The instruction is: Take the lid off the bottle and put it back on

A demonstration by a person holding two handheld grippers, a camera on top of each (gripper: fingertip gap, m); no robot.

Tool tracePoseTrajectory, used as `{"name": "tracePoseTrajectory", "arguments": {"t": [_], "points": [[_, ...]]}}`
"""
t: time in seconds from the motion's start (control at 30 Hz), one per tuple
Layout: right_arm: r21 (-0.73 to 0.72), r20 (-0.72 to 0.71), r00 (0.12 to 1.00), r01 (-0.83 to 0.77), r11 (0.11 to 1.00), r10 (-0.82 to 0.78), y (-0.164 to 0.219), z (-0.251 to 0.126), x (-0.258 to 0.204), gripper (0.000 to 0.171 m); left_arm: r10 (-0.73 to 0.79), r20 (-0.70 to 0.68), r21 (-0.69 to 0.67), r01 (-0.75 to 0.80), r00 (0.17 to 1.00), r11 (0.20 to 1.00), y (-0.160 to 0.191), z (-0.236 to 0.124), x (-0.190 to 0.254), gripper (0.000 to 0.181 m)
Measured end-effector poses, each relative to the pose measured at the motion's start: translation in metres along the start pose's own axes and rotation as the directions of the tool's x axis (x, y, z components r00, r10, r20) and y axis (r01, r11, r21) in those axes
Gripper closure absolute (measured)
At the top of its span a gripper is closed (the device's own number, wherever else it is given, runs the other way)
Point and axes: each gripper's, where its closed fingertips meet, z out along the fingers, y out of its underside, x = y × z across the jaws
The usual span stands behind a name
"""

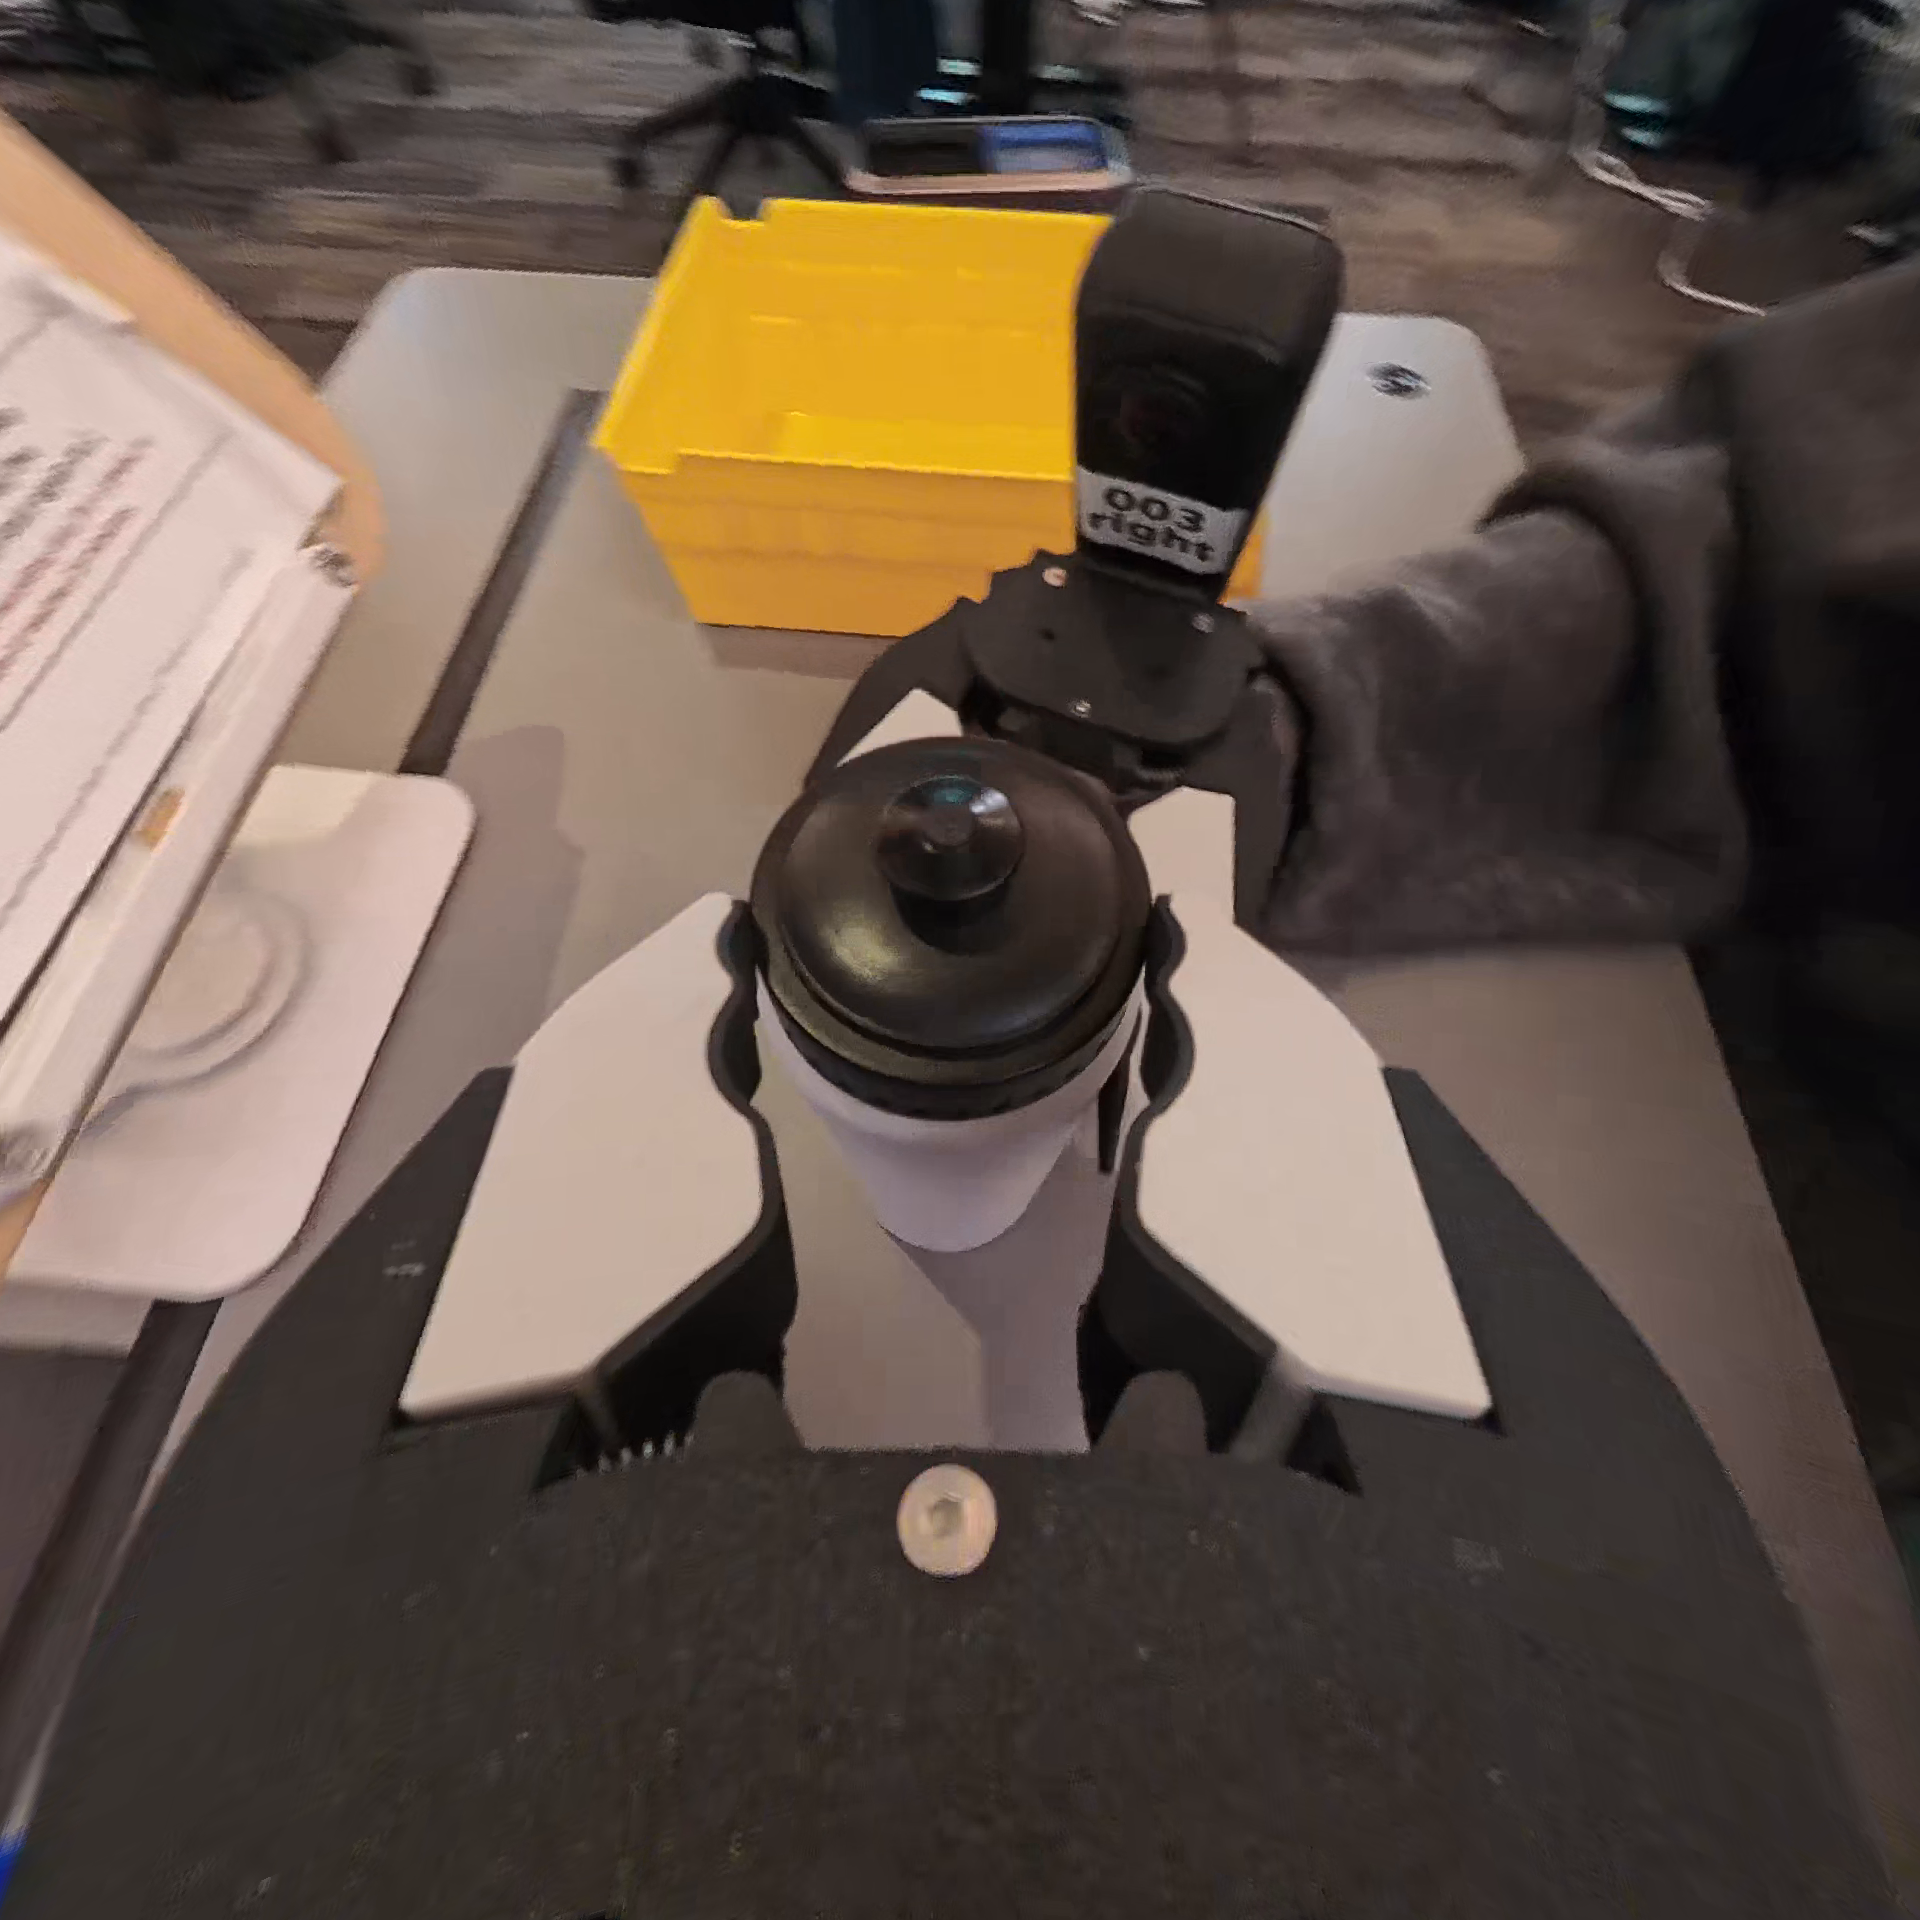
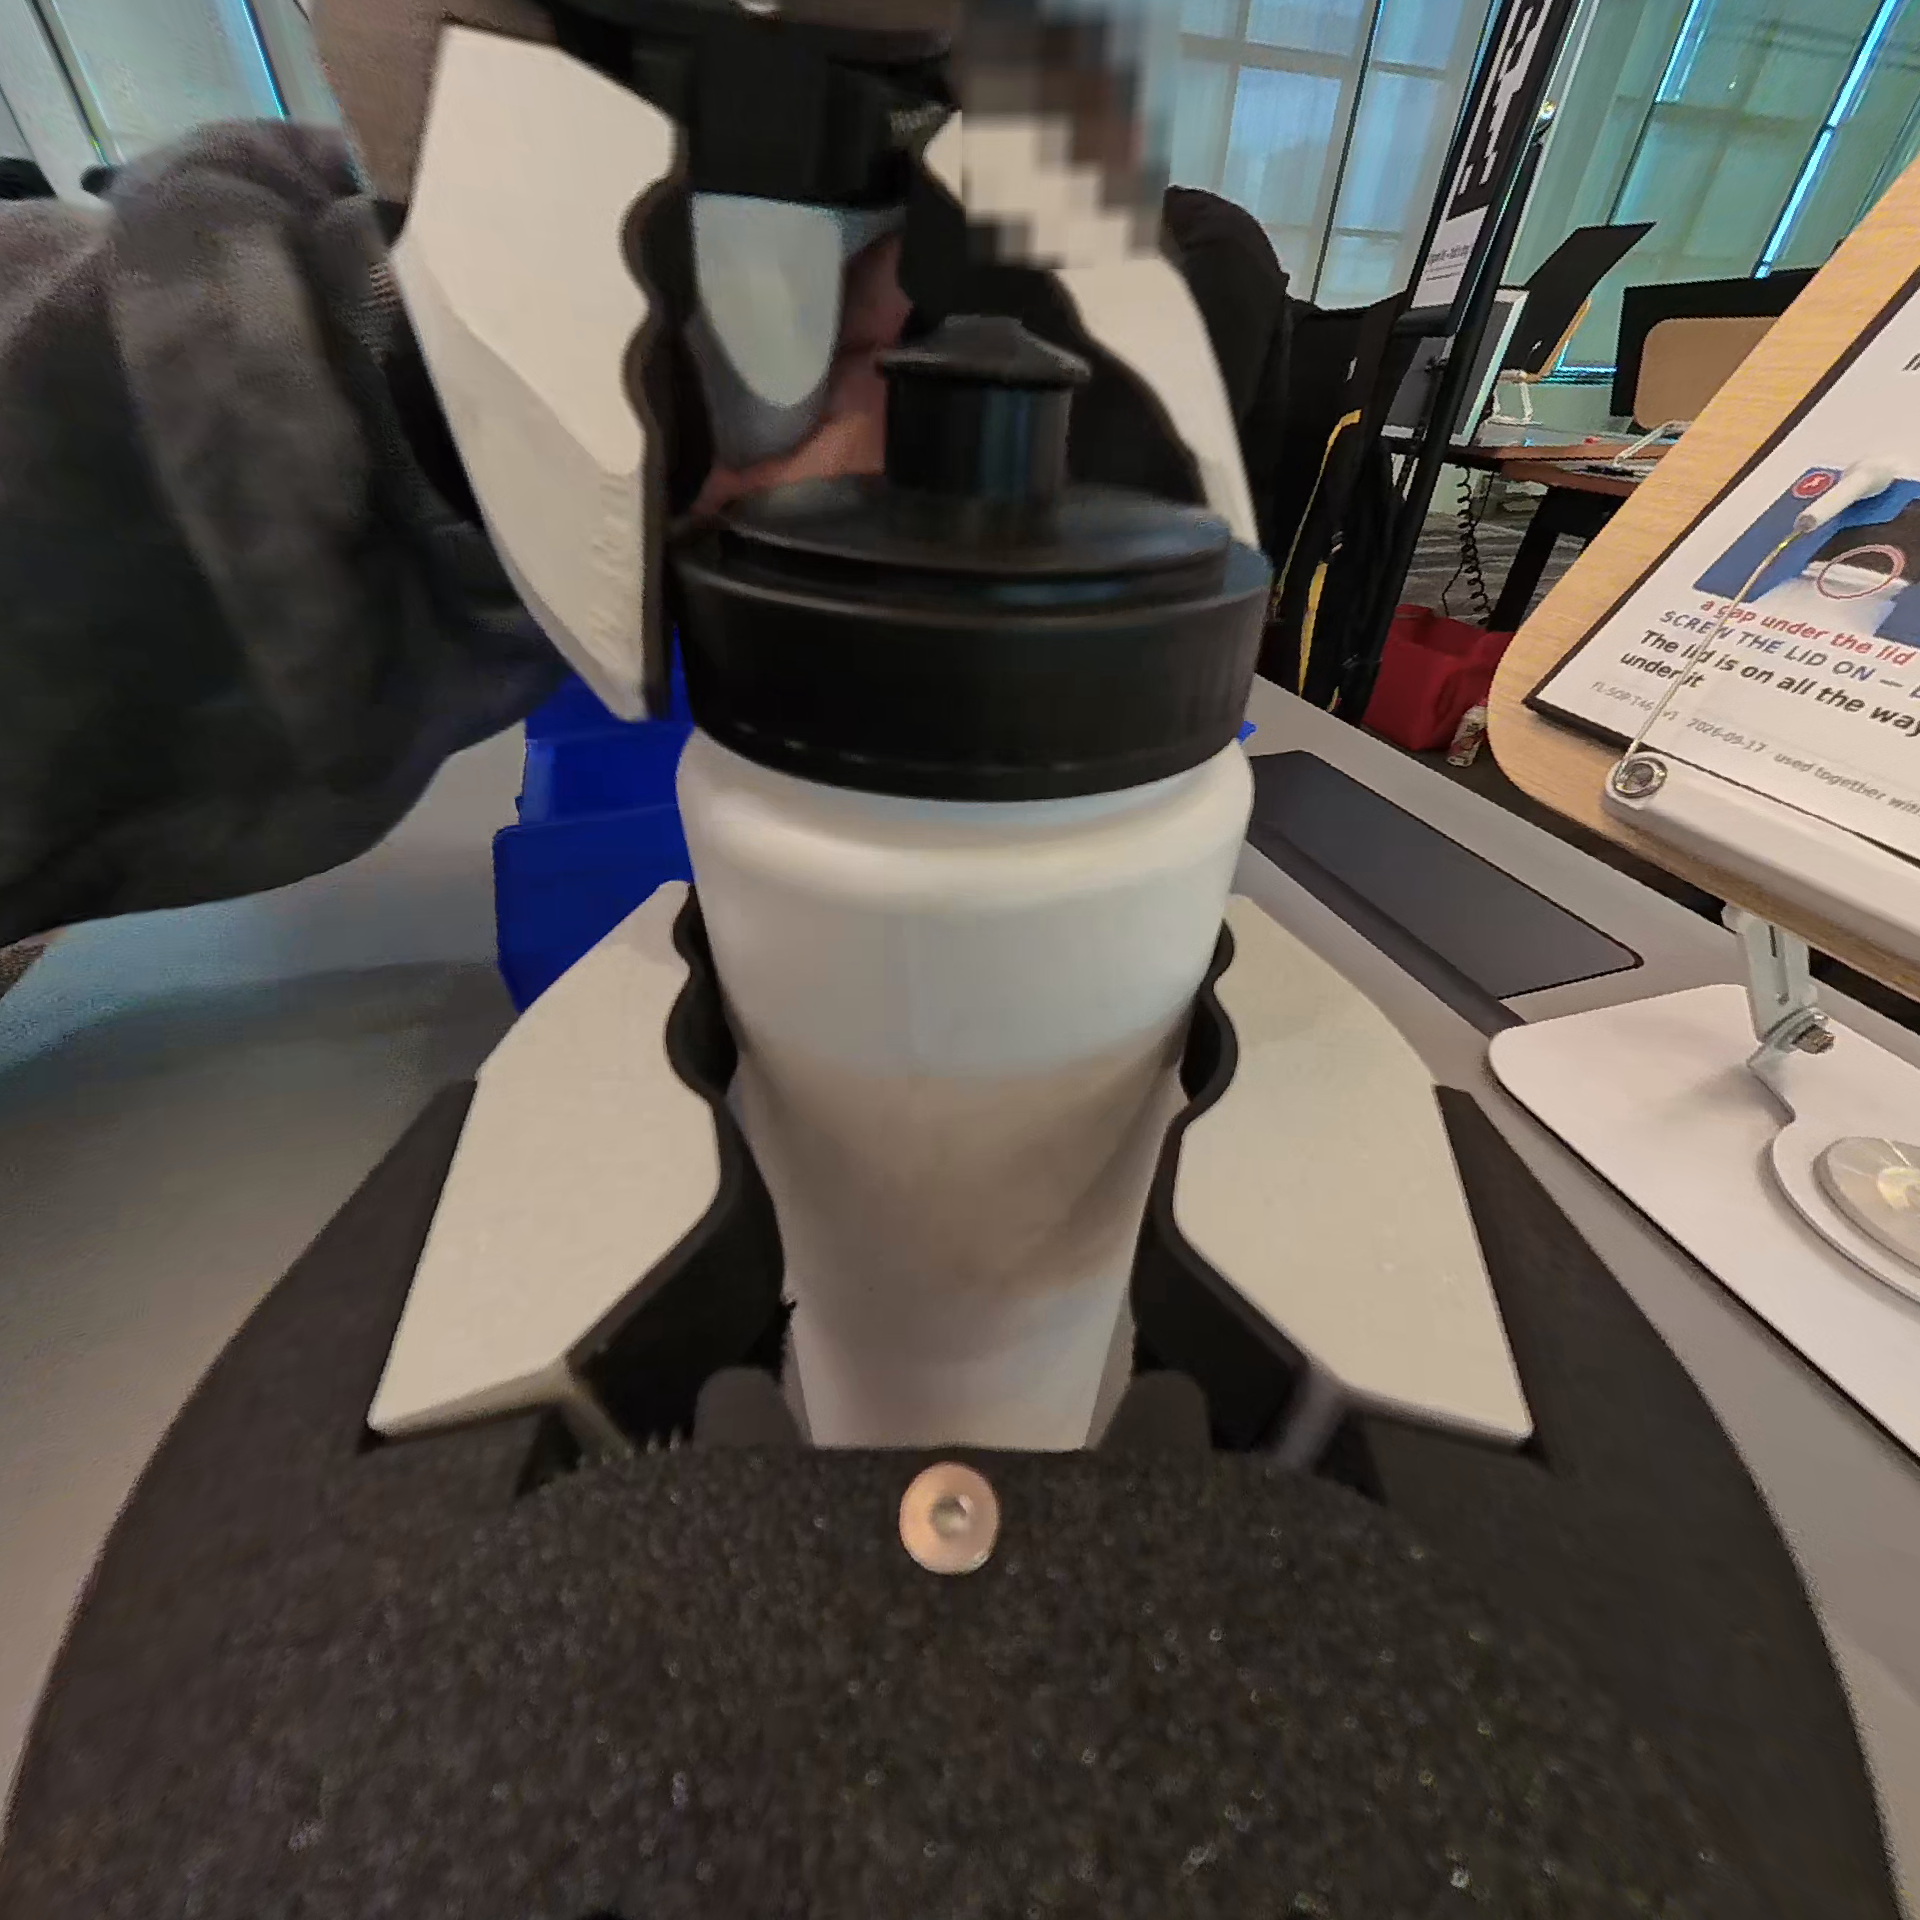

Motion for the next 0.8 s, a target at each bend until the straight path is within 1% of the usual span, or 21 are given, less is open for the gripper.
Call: {"name": "tracePoseTrajectory", "arguments": {"t": [0.1, 0.23, 0.33, 0.43, 0.53, 0.6, 0.67, 0.77, 0.8], "points": [[0.012, 0.003, 1.000, -0.014, 1.000, 0.014, 0.000, -0.001, 0.000, 0.085, 0.074, -0.168, -0.023, -0.079, 0.983, 0.997, 0.000, 0.000, 0.000, 0.110], [0.004, -0.002, 1.000, -0.023, 1.000, 0.023, 0.000, -0.002, 0.000, 0.085, 0.167, -0.356, -0.058, -0.200, 0.919, 0.978, 0.002, -0.001, 0.003, 0.111], [0.004, -0.007, 1.000, -0.020, 1.000, 0.020, 0.000, -0.001, -0.001, 0.085, 0.216, -0.439, -0.077, -0.276, 0.872, 0.958, 0.004, -0.002, 0.004, 0.111], [0.005, -0.002, 1.000, -0.021, 1.000, 0.021, 0.000, -0.001, -0.002, 0.085, 0.229, -0.464, -0.090, -0.303, 0.856, 0.949, 0.004, -0.002, 0.004, 0.111], [0.005, 0.006, 1.000, -0.016, 1.000, 0.016, 0.000, -0.001, -0.003, 0.085, 0.213, -0.446, -0.098, -0.284, 0.869, 0.954, 0.005, -0.004, 0.006, 0.111], [0.006, 0.001, 1.000, -0.008, 1.000, 0.008, 0.000, -0.001, -0.004, 0.085, 0.181, -0.390, -0.118, -0.244, 0.903, 0.963, 0.006, -0.005, 0.005, 0.111], [0.013, -0.015, 1.000, -0.024, 1.000, 0.024, 0.000, -0.001, -0.001, 0.084, 0.156, -0.279, -0.091, -0.188, 0.948, 0.978, 0.001, -0.008, 0.000, 0.112], [0.025, -0.019, 0.999, -0.031, 0.999, 0.031, -0.001, -0.001, 0.001, 0.085, 0.073, -0.058, 0.013, -0.072, 0.996, 0.997, -0.010, -0.015, -0.008, 0.099], [0.026, -0.021, 0.999, -0.032, 0.999, 0.032, -0.001, -0.001, 0.001, 0.085, 0.023, 0.023, 0.039, -0.023, 0.999, 0.999, -0.011, -0.016, -0.010, 0.091]]}}
